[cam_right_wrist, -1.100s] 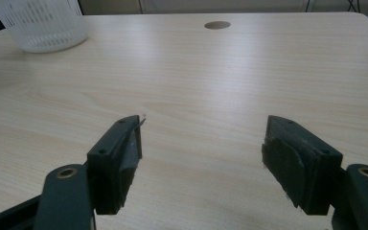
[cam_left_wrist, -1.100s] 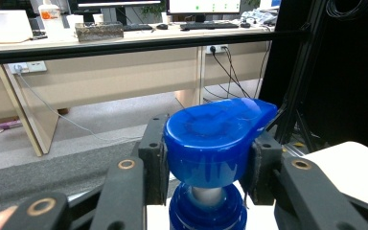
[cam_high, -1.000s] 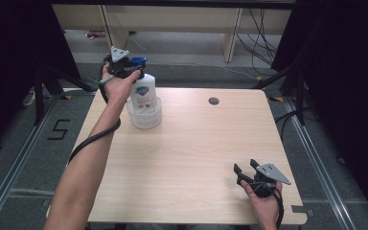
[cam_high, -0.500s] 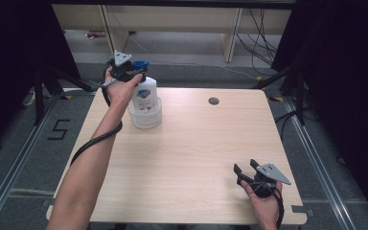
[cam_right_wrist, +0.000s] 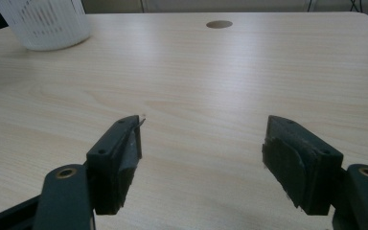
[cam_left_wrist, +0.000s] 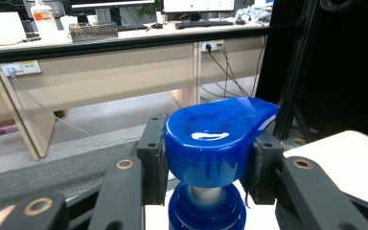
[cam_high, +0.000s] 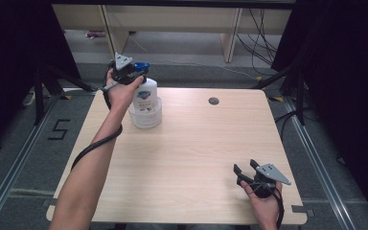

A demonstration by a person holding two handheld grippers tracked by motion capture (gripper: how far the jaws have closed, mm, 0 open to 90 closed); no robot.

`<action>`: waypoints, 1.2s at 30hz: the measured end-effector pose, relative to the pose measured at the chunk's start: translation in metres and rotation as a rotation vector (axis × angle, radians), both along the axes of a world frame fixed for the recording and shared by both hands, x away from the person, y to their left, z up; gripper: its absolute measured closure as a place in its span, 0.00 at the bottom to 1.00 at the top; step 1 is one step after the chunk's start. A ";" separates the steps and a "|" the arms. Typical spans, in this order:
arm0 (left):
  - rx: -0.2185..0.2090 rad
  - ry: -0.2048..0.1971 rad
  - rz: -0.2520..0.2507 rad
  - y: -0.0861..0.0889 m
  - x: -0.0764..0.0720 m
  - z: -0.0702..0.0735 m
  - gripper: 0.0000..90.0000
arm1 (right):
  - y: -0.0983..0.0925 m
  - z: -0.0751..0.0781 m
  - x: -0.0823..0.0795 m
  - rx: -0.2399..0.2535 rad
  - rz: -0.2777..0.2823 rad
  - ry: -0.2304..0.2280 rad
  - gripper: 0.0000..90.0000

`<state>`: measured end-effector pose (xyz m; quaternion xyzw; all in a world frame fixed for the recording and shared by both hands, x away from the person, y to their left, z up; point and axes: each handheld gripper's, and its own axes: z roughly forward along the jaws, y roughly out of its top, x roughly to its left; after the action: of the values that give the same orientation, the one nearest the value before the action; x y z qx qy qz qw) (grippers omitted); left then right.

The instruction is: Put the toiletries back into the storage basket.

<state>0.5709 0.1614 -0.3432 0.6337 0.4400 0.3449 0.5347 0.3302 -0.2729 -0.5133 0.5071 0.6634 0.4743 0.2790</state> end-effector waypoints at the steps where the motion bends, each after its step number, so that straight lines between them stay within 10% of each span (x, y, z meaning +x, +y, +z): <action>1: -0.004 0.001 0.000 0.000 0.000 -0.001 0.64 | 0.000 0.000 0.000 -0.002 0.000 0.003 0.33; 15: 0.032 0.006 0.042 0.002 -0.009 -0.003 0.29 | 0.001 0.000 0.000 -0.019 -0.007 0.003 0.33; 36: 0.021 0.006 0.034 0.021 -0.063 -0.013 0.25 | 0.002 0.000 -0.001 -0.013 -0.013 -0.006 0.33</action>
<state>0.5075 0.1826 -0.3558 0.6327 0.4487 0.3564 0.5209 0.3295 -0.2705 -0.5136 0.5083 0.6624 0.4693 0.2875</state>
